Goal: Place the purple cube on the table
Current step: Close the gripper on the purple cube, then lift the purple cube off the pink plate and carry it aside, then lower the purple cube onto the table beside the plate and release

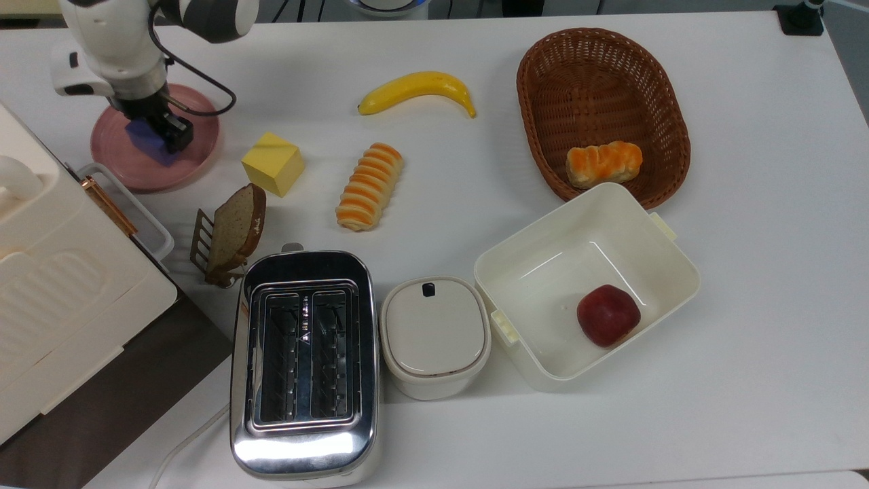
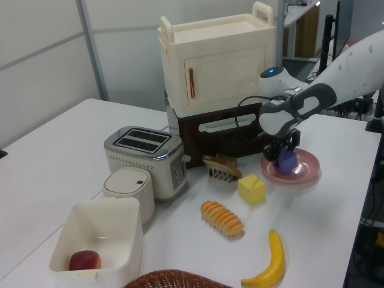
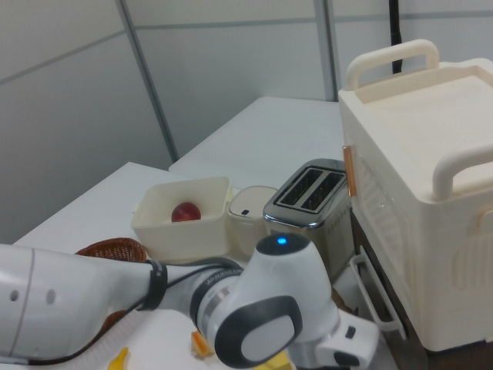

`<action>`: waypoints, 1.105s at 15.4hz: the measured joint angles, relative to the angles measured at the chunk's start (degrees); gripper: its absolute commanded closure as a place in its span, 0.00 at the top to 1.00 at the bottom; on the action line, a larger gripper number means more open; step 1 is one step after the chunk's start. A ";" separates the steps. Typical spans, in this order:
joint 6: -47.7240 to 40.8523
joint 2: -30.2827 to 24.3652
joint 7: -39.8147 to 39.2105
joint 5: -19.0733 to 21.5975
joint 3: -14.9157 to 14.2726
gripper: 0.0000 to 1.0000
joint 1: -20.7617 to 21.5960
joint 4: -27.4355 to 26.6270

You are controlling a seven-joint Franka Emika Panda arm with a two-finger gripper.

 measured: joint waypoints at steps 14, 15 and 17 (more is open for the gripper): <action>-17.82 -14.37 6.54 1.77 11.29 0.15 7.85 -1.13; -17.83 -14.34 7.20 1.79 11.56 0.15 9.12 -1.68; -18.33 -14.41 8.12 1.79 12.05 0.15 11.05 -2.98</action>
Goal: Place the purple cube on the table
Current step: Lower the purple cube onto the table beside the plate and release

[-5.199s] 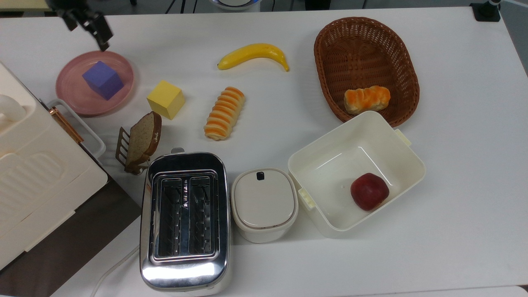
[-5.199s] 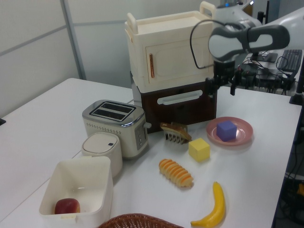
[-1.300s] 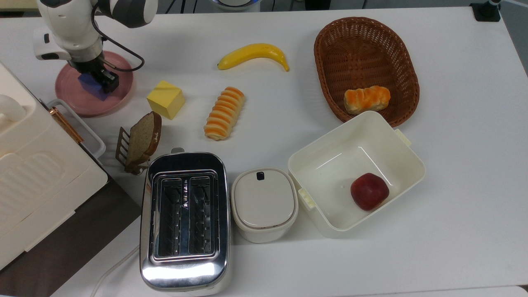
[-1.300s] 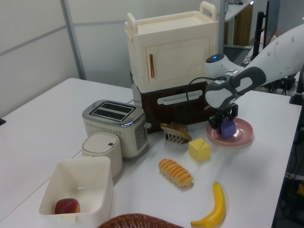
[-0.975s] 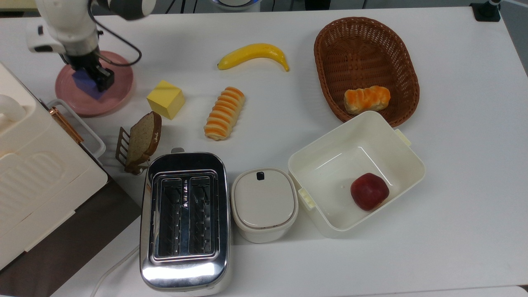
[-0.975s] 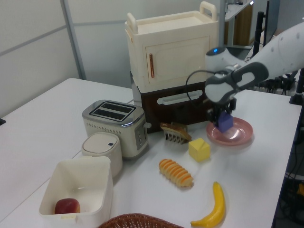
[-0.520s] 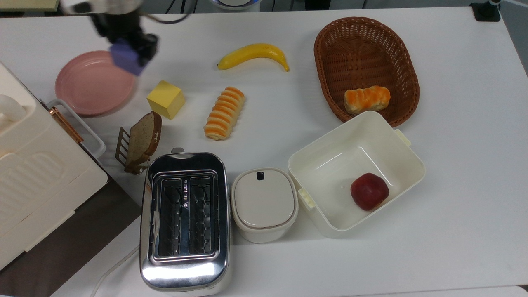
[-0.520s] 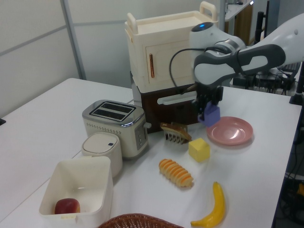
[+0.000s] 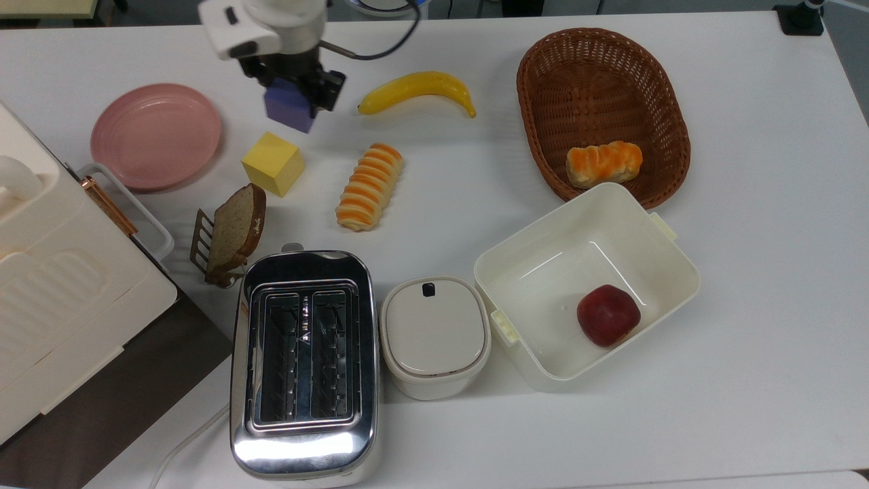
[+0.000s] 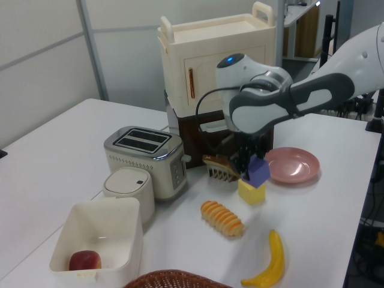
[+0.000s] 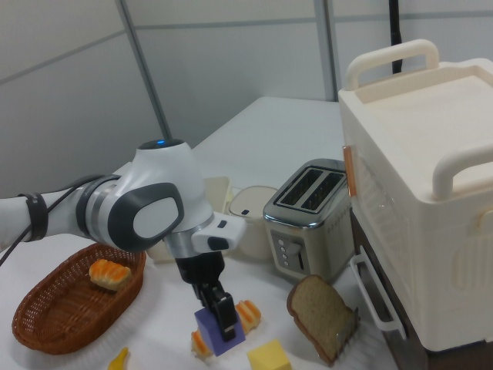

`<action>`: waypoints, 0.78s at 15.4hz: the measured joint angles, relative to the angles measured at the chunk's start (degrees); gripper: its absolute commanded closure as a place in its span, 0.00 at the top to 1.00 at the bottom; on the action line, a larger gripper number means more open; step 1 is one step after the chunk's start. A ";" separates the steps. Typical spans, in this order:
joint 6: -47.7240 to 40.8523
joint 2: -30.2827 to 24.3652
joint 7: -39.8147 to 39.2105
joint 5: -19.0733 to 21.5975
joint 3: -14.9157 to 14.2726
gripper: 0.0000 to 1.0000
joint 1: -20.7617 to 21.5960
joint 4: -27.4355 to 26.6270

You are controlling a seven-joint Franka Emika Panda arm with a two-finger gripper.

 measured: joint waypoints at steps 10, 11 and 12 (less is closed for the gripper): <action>-0.04 -0.34 1.08 -0.02 0.06 1.00 1.06 -2.24; -0.04 -0.34 1.43 -0.03 0.06 1.00 1.05 -2.24; -0.04 -0.35 1.54 -0.03 0.06 1.00 1.05 -2.23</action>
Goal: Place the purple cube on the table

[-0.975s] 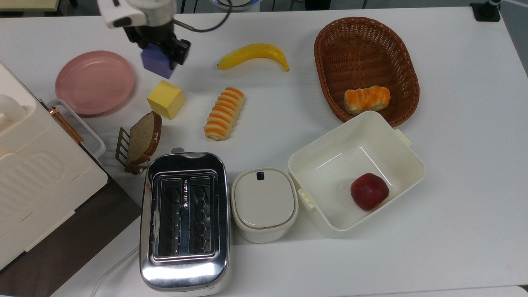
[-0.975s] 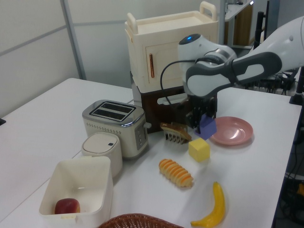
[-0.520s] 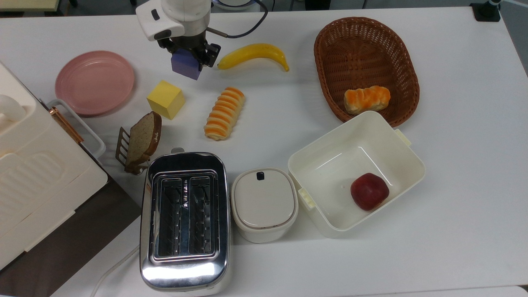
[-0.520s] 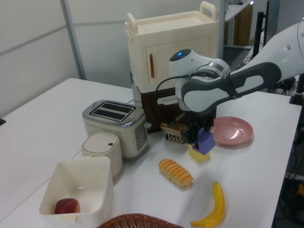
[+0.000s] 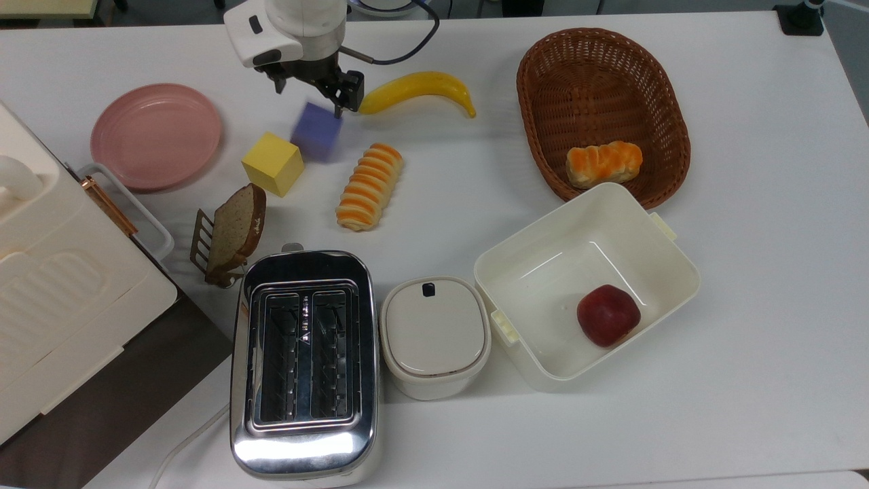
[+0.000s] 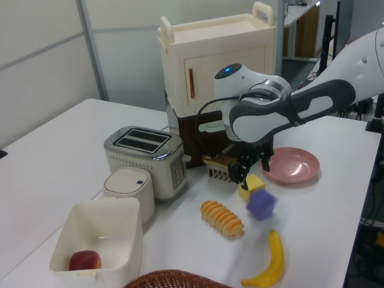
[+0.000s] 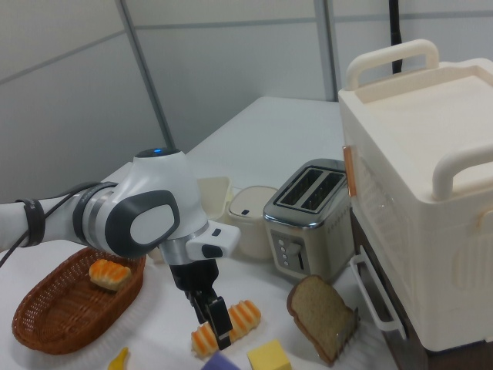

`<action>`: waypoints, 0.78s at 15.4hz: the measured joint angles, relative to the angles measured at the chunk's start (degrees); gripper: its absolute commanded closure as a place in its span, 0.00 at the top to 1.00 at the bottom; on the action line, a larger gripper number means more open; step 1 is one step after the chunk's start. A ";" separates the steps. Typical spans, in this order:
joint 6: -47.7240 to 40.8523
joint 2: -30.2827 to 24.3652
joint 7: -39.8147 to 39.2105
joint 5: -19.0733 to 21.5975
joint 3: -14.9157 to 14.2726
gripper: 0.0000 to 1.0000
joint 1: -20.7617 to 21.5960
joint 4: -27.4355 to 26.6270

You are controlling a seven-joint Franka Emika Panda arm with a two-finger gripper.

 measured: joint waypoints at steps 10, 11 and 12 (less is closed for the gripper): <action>-8.23 -1.74 2.55 0.68 -0.12 1.00 -0.39 16.24; -11.64 -2.17 0.87 1.91 -0.12 1.00 -0.43 20.34; -14.62 -2.68 -1.77 3.57 -0.12 1.00 -0.45 23.86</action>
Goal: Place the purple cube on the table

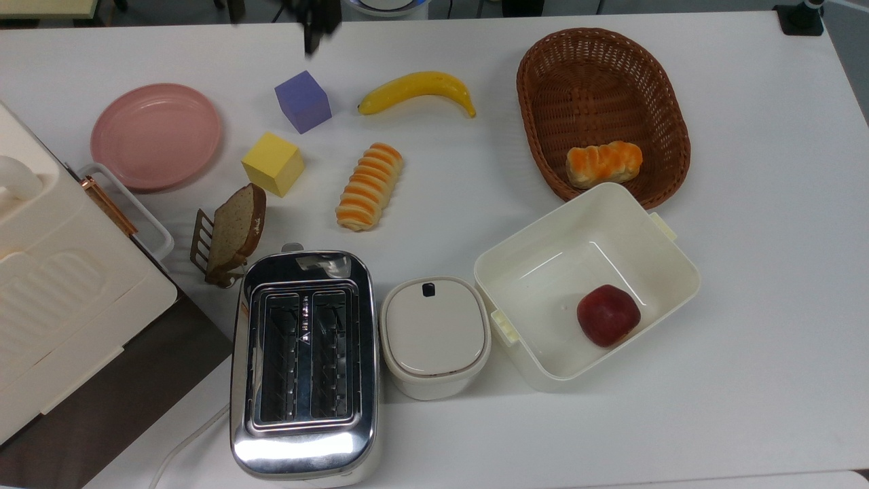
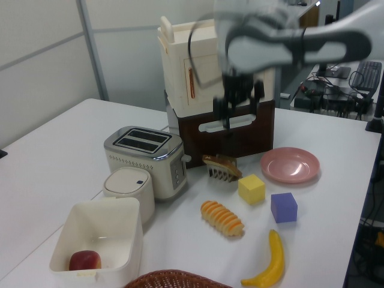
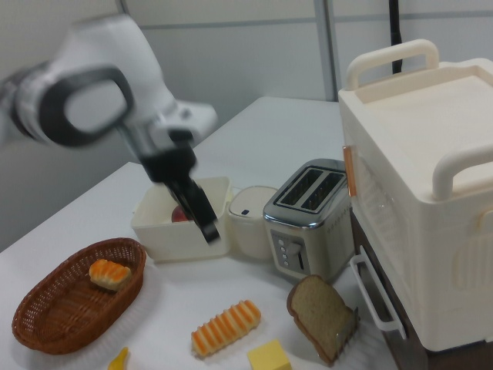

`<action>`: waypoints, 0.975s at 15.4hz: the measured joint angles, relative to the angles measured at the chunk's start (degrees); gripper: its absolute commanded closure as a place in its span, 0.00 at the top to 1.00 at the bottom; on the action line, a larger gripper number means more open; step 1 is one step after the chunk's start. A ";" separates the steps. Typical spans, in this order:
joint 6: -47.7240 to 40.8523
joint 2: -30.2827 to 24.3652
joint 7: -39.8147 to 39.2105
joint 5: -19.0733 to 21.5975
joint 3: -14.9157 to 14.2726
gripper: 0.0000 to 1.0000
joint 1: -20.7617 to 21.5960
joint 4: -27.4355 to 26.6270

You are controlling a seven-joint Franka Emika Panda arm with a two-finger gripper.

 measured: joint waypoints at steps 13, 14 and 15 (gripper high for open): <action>-6.81 -1.17 -7.17 7.59 2.05 1.00 2.54 6.00; -6.81 -1.18 -7.17 7.59 2.05 1.00 2.66 6.00; -6.81 -1.17 -7.17 7.59 2.05 1.00 2.69 6.00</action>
